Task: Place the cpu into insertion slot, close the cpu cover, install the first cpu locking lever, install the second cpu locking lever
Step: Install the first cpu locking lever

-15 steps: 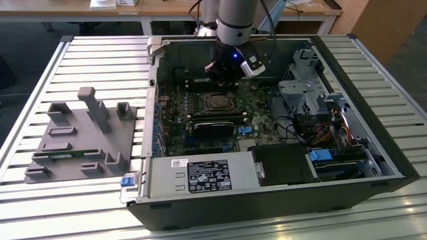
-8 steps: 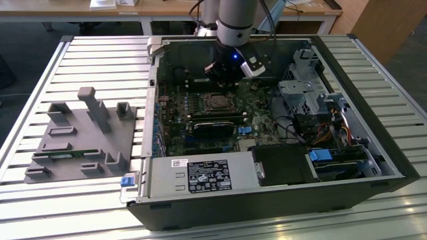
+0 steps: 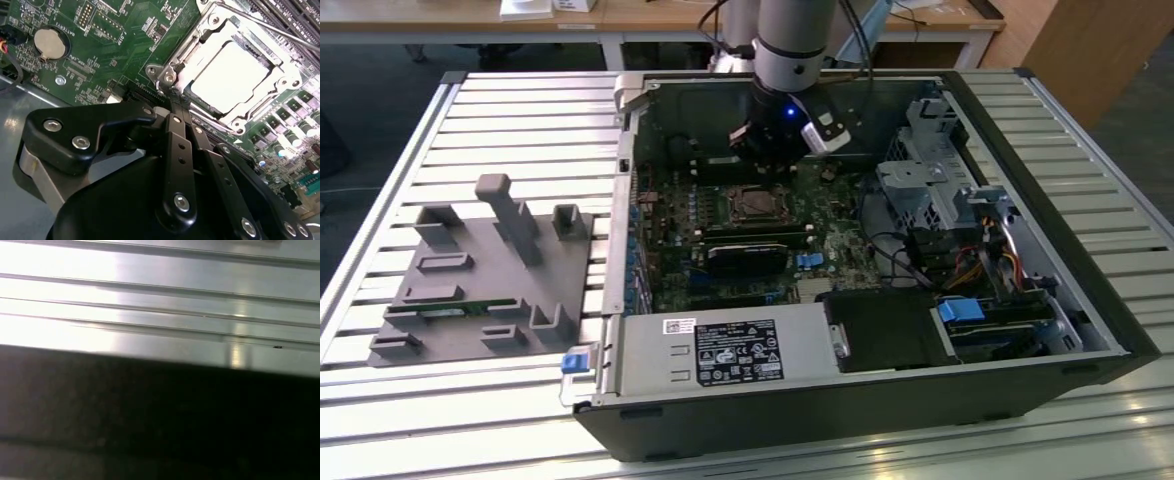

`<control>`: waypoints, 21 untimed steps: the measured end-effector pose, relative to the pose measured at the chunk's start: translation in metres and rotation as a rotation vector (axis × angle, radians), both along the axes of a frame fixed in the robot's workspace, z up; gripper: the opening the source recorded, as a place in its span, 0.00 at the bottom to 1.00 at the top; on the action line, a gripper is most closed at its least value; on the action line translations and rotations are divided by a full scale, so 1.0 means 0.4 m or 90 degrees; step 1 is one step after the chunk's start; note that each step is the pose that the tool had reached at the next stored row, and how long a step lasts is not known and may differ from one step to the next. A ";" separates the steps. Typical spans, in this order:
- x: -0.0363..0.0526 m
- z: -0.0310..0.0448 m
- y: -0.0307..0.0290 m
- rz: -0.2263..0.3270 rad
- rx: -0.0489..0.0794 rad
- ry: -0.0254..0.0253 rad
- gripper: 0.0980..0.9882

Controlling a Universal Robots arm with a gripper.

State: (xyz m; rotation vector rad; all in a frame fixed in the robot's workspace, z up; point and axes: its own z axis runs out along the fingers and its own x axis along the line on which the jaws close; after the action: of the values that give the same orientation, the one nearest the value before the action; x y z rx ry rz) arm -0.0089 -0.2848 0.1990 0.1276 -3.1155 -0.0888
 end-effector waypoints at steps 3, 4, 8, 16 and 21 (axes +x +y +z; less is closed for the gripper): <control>0.000 0.013 0.000 0.000 -0.001 0.0004 0.01; 0.000 0.021 0.000 0.000 0.000 0.0005 0.01; 0.000 0.021 -0.002 0.000 -0.001 0.0006 0.01; 0.000 0.021 -0.007 0.000 -0.001 0.0006 0.01; 0.000 0.021 -0.010 0.000 -0.001 0.0005 0.01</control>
State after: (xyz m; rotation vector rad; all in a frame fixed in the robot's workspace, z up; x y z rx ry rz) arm -0.0089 -0.2887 0.2074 0.1274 -3.1146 -0.0873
